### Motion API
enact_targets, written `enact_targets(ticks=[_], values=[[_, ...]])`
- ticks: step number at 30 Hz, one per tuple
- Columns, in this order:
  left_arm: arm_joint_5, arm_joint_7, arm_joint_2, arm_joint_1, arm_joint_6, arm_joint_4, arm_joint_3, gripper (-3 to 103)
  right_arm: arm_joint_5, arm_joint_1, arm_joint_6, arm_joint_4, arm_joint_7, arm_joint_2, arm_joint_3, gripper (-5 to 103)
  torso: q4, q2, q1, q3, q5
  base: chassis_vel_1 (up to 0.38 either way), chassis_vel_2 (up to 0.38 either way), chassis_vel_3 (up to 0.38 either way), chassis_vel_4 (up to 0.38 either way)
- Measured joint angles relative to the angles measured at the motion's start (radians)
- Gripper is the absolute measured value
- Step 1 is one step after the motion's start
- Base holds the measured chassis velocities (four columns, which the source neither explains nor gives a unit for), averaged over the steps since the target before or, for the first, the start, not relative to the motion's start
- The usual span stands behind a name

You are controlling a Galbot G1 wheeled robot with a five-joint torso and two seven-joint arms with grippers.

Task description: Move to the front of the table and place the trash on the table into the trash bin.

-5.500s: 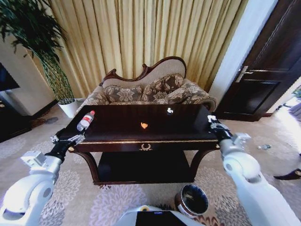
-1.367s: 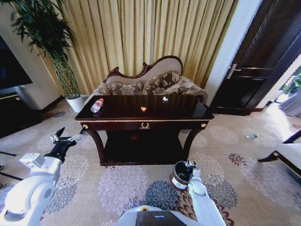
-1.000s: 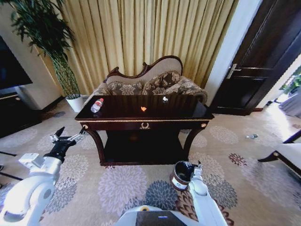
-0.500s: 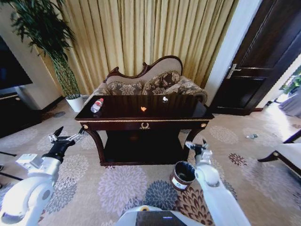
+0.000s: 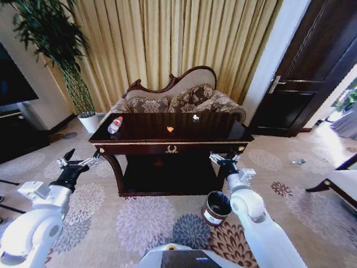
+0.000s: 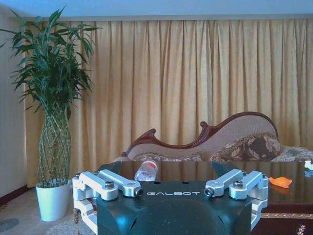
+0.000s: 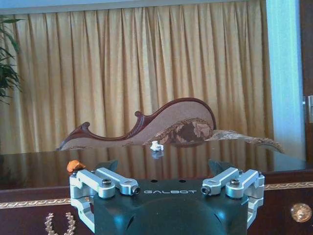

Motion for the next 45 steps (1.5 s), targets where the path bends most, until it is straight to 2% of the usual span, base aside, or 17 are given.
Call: enact_targets(ticks=[10,45], values=[[0.003,-0.004,0.002,-0.005,0.011,-0.001,0.004,100,-0.029,0.003,0.028,-0.032,-0.013,0.017,-0.015,100,-0.0001,0.0,0.0,0.0,0.0,0.0,0.0,0.0,0.0],[0.02,0.008,-0.008,0.002,0.009,0.012,0.012,100,-0.044,-0.002,0.014,-0.03,-0.049,0.024,-0.034,100,0.0,0.0,0.0,0.0,0.0,-0.044,0.041,0.044,-0.04]])
